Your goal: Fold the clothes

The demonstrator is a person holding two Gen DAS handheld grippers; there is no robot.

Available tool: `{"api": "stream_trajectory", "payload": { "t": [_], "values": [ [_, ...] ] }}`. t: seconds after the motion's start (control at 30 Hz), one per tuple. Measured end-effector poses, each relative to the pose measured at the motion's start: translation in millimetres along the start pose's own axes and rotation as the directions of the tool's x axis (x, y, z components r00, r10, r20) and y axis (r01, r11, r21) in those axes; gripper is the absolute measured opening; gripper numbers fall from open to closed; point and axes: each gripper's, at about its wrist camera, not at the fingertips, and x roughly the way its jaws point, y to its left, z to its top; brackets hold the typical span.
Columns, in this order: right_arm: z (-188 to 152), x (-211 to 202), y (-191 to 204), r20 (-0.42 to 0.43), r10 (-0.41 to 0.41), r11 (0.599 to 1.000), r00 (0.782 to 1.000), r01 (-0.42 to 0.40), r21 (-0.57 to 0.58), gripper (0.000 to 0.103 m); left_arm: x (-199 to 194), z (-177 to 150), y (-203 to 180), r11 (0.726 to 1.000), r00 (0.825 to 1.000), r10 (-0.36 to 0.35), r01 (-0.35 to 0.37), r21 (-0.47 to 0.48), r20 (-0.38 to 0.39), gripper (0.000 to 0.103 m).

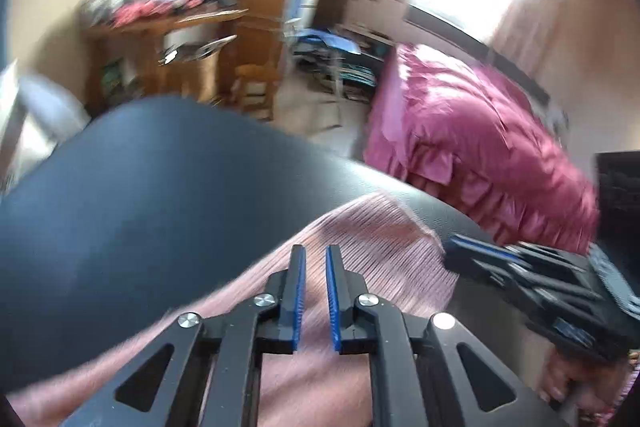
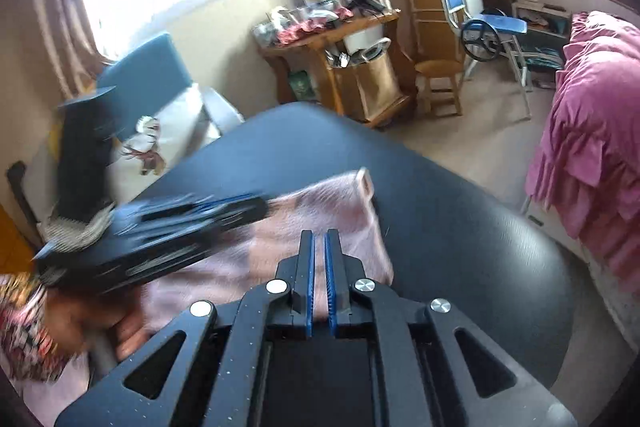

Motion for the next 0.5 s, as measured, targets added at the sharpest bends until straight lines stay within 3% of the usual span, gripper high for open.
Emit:
{"api": "stream_trajectory", "payload": {
  "t": [0.1, 0.17, 0.23, 0.33, 0.47, 0.5],
  "values": [
    [9, 32, 4, -0.046, -0.021, 0.998, 0.999, 0.019, -0.058, 0.006, -10, -20, 26, 0.995, 1.0, 0.013, -0.014, -0.099, -0.015, 0.01],
    [14, 53, -2, -0.109, 0.008, 0.999, 0.994, -0.011, -0.033, 0.006, -12, -35, 45, 0.987, 1.0, 0.018, -0.02, -0.157, -0.013, 0.009],
    [20, 57, -16, -0.089, 0.048, 0.998, 0.995, -0.043, 0.049, 0.005, -11, -40, 69, 0.964, 0.998, -0.065, 0.065, -0.257, 0.012, 0.009],
    [16, 61, -41, -0.07, 0.103, 0.978, 0.992, -0.088, 0.191, 0.0, -10, -46, 100, 0.904, 0.983, -0.174, 0.18, -0.387, 0.051, 0.002],
    [17, 56, -30, -0.079, 0.054, 0.988, 0.995, -0.041, 0.152, 0.0, -35, -46, 91, 0.933, 0.993, -0.115, 0.115, -0.341, 0.019, 0.002],
    [20, 48, -22, -0.054, 0.048, 0.988, 0.997, -0.039, 0.148, 0.005, -50, -51, 93, 0.934, 0.994, -0.101, 0.108, -0.342, 0.038, 0.002]
  ]
}}
